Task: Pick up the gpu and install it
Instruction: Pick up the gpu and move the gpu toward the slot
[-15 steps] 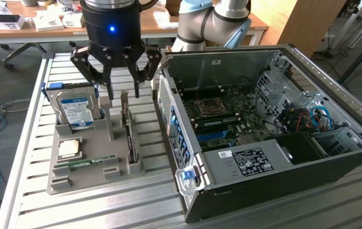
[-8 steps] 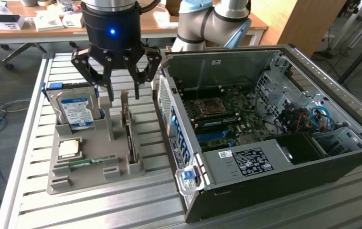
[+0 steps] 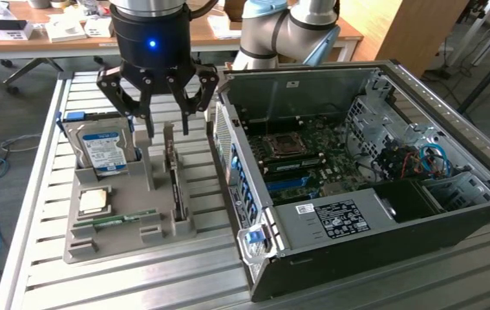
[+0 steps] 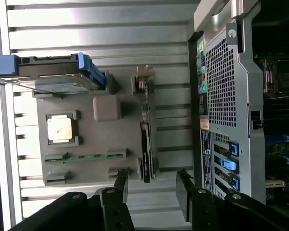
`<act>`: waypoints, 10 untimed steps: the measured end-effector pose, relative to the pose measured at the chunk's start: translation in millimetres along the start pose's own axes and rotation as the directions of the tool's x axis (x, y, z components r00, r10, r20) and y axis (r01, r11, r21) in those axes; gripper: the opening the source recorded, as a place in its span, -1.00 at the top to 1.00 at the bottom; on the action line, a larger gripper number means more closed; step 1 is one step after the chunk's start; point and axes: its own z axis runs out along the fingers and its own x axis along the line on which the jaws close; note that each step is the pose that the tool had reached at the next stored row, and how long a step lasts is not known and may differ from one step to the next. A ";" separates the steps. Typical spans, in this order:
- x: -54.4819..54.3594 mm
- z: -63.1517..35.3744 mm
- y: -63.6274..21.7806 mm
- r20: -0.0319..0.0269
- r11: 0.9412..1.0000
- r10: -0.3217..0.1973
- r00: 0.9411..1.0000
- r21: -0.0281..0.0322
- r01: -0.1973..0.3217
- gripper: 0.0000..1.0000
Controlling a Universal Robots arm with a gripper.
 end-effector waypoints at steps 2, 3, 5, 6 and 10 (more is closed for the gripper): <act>0.0 1.6 -0.1 0.000 1.000 0.000 1.000 0.000 0.000 -0.06; 0.1 2.5 -0.1 0.000 1.000 0.000 1.000 0.000 0.000 -0.06; 0.1 4.1 -0.2 0.000 1.000 0.000 1.000 0.000 0.000 -0.06; 0.1 4.5 -0.2 0.000 1.000 0.000 1.000 0.000 0.000 -0.06; 0.2 4.8 -0.2 0.000 1.000 0.000 1.000 0.000 0.000 -0.06</act>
